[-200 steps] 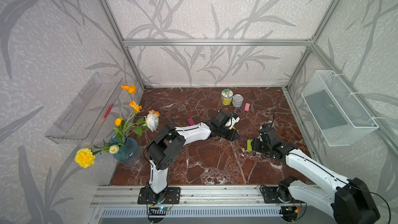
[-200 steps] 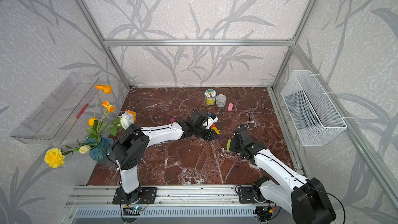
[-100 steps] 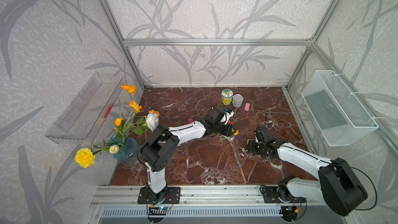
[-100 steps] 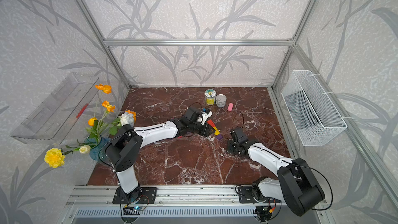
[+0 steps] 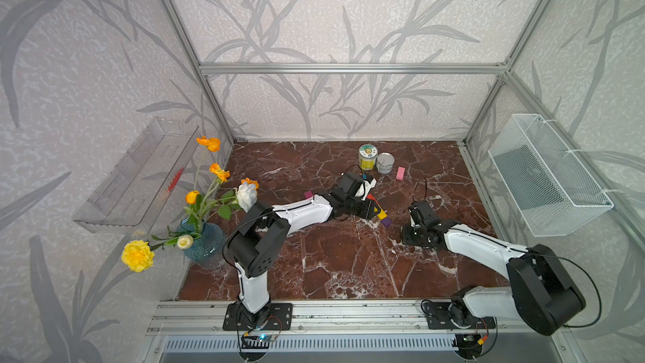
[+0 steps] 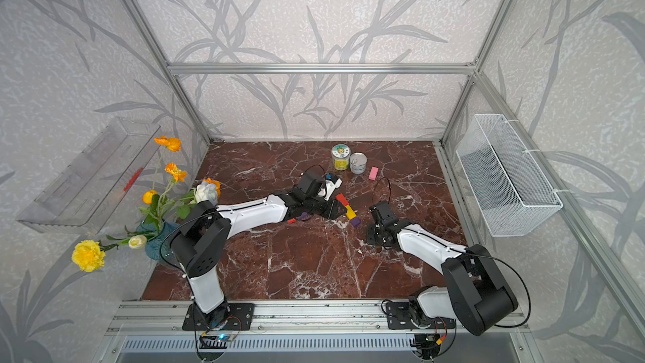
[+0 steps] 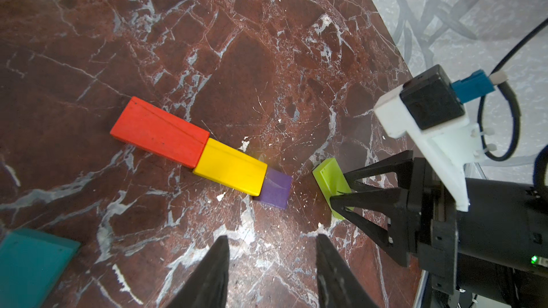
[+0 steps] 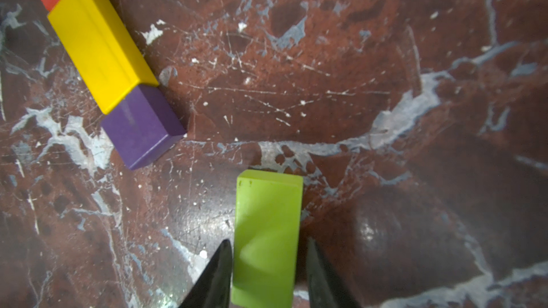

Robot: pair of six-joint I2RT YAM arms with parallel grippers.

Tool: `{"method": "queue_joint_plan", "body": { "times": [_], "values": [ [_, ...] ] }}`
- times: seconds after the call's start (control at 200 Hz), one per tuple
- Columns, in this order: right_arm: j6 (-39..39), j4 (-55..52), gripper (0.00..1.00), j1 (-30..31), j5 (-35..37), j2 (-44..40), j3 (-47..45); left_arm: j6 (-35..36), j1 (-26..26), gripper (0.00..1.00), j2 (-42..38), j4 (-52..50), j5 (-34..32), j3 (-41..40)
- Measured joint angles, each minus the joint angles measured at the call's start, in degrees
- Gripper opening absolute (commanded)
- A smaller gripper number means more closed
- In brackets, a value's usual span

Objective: Assemble the letter v with building blocks
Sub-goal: Pick up the building block from the center of the board.

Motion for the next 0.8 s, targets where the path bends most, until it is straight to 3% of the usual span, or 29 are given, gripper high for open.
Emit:
{"method": "queue_joint_plan", "body": {
  "times": [0.205, 0.8],
  "values": [
    [-0.8, -0.8, 0.20, 0.0, 0.7, 1.3, 1.2, 0.0, 0.1, 0.47, 0.0, -0.6, -0.2, 0.0],
    [-2.0, -0.2, 0.17, 0.0, 3.2, -0.9, 3.3, 1.4, 0.3, 0.45, 1.9, -3.7, -0.6, 3.4]
  ]
}}
